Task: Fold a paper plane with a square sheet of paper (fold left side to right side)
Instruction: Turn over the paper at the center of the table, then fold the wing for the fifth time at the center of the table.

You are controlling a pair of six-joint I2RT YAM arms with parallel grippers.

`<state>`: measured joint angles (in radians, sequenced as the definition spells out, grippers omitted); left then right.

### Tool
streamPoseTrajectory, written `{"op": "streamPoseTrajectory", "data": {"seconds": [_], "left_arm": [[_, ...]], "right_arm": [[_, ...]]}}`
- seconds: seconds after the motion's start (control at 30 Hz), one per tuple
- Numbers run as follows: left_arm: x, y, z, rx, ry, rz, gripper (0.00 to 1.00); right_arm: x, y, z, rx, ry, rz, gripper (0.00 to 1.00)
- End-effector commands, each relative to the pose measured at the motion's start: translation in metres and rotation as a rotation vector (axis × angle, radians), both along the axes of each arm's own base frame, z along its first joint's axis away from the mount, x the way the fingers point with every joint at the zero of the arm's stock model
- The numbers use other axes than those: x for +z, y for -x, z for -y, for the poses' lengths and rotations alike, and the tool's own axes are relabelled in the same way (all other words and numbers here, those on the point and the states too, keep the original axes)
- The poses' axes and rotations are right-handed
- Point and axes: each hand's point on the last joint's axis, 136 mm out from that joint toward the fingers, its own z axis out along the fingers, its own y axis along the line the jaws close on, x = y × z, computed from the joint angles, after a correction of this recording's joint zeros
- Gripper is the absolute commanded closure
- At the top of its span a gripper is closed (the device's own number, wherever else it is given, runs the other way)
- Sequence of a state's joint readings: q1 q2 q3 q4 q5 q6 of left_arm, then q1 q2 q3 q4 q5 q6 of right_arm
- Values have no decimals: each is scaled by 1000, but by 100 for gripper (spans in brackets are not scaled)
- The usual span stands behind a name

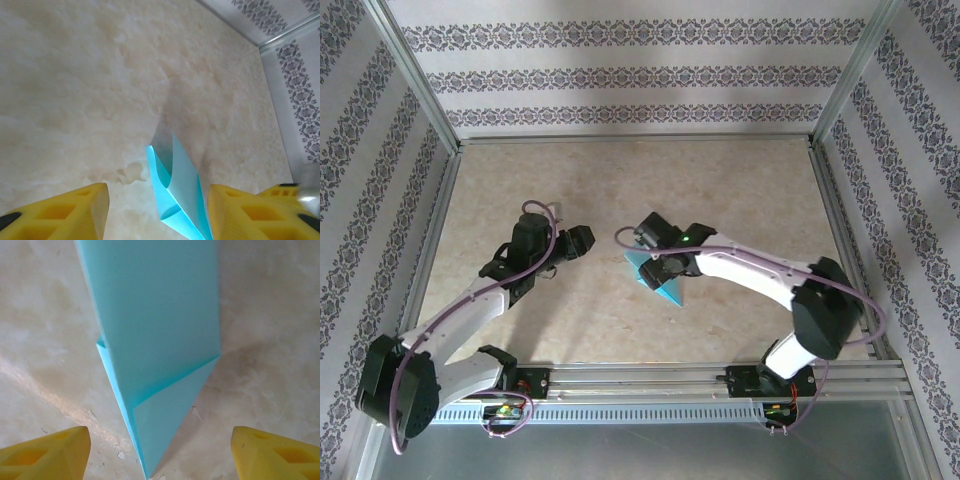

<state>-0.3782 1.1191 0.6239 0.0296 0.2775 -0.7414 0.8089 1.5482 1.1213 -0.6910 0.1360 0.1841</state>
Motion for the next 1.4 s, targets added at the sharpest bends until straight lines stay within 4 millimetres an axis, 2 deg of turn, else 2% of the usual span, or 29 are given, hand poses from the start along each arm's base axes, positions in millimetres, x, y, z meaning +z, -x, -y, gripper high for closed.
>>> {"op": "streamPoseTrajectory", "data": {"seconds": [0.0,0.2,0.27,0.47,0.63,0.73,0.93,1.07,1.13,1.37], "left_arm": [[3,-4,22,-49,108,-17,45],[-23,-1,55,-102,147,-100,44],[-30,-2,65,-111,156,-121,44],[-49,-4,99,-134,187,-190,42],[-66,-8,119,-128,204,-230,42],[-71,-15,127,-126,225,-231,46],[-81,-23,124,-103,179,-226,73],[-87,-21,117,-103,148,-235,92],[-84,-20,114,-115,148,-218,100],[-48,-12,104,-238,135,-97,100]], "right_arm": [[16,-7,-1,-108,-224,-4,22],[41,-26,25,-292,-547,49,21],[46,-30,37,-349,-632,63,16],[46,-33,65,-471,-759,71,2],[47,-32,85,-559,-855,81,2],[48,-31,94,-596,-896,90,2],[46,-26,107,-632,-948,71,2],[45,-24,108,-620,-979,48,2],[45,-24,106,-601,-987,35,3],[47,-24,89,-486,-1022,-37,7]]}}
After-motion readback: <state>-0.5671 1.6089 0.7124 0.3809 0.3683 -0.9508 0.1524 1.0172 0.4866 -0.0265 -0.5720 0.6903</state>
